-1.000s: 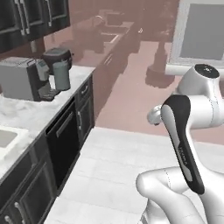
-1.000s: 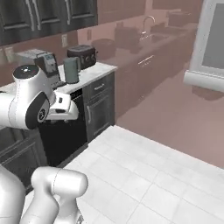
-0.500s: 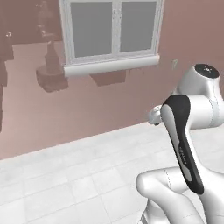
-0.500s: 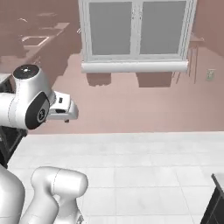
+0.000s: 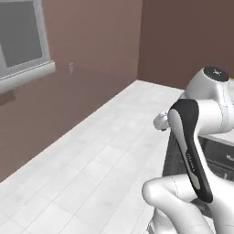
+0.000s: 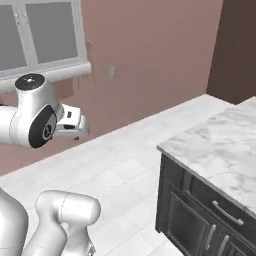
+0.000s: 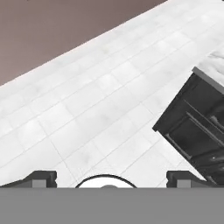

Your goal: Navigate to the fridge.

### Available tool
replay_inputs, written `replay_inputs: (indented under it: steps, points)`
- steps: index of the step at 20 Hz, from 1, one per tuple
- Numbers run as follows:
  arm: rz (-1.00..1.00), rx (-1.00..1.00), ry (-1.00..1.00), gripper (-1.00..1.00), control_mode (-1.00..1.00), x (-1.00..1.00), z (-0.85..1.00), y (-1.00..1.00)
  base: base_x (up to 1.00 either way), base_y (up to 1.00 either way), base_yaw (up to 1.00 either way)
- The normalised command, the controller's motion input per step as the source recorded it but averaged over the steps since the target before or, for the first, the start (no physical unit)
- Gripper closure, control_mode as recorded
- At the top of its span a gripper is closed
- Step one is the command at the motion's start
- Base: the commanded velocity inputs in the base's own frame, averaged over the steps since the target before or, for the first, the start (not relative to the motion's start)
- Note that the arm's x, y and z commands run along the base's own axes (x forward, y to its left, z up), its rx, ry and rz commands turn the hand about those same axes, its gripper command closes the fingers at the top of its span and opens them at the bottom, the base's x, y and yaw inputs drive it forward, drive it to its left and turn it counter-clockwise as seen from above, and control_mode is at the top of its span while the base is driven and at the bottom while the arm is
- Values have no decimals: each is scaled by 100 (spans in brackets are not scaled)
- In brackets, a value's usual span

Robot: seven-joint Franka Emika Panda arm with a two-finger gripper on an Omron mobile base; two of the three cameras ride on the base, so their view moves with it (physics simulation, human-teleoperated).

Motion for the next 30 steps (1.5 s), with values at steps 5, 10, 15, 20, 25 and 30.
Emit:
replay_inputs:
  steps: [5, 10, 15, 20, 25, 30]
  points:
    - [0, 0, 0, -100, 100, 0, 0, 0, -3, 2, -93]
    - [0, 0, 0, -100, 100, 0, 0, 0, -3, 10, -88]
    - [0, 0, 0, -100, 100, 0, 0, 0, -3, 13, -89]
    - [0, 0, 0, -100, 100, 0, 0, 0, -4, 3, -91]
    - [0, 0, 0, -100, 100, 0, 0, 0, -2, 0, -93]
    - [0, 0, 0, -100, 100, 0, 0, 0, -2, 1, -94]
